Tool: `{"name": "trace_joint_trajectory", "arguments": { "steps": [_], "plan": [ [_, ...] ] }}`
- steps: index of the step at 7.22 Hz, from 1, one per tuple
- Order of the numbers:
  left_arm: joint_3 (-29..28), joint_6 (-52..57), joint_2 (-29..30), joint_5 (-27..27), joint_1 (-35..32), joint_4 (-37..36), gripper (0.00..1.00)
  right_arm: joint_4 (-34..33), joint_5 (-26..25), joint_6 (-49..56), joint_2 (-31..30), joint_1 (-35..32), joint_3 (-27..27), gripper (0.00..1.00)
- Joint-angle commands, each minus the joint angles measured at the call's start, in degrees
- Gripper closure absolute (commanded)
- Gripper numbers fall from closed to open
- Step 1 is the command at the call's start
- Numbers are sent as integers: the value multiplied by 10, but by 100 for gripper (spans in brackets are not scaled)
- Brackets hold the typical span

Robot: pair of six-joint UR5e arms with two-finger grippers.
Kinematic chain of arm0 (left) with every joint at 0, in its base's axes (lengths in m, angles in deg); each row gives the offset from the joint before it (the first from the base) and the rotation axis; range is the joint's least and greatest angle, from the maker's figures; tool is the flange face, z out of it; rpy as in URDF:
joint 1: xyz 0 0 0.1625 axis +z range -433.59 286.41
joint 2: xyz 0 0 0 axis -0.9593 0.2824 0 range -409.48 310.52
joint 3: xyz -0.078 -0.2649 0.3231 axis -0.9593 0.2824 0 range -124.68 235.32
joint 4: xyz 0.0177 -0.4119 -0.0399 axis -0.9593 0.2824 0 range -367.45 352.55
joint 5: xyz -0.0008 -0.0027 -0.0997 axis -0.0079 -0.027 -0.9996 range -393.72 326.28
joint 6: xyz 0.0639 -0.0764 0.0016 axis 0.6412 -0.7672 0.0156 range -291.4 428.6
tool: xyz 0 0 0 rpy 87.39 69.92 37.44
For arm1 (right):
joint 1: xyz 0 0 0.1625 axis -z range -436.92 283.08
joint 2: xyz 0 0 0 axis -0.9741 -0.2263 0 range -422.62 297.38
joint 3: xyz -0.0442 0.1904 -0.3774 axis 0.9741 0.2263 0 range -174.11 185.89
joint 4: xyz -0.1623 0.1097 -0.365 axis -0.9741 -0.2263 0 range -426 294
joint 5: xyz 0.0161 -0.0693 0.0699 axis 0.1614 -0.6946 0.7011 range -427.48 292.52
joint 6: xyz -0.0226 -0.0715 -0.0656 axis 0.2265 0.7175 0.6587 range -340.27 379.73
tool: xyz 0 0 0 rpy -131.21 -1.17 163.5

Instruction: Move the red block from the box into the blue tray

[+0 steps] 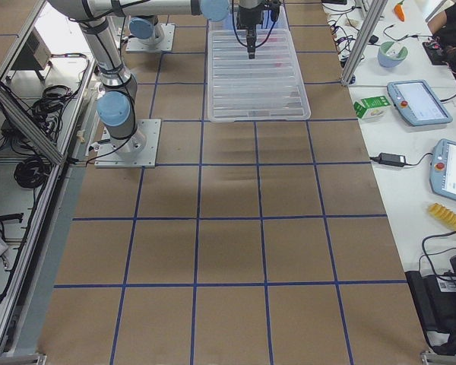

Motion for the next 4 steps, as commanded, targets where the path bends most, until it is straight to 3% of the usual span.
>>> {"name": "trace_joint_trajectory", "arguments": {
  "steps": [1, 3, 4],
  "plan": [
    [2, -7, 12, 2, 1, -20, 23, 1, -5, 0, 0, -1, -1, 0],
    [0, -28, 13, 3, 1, -19, 79, 2, -4, 0, 0, -1, -3, 0],
    [-6, -26, 12, 2, 1, -20, 100, 2, -4, 0, 0, -1, -4, 0]
  ]
}}
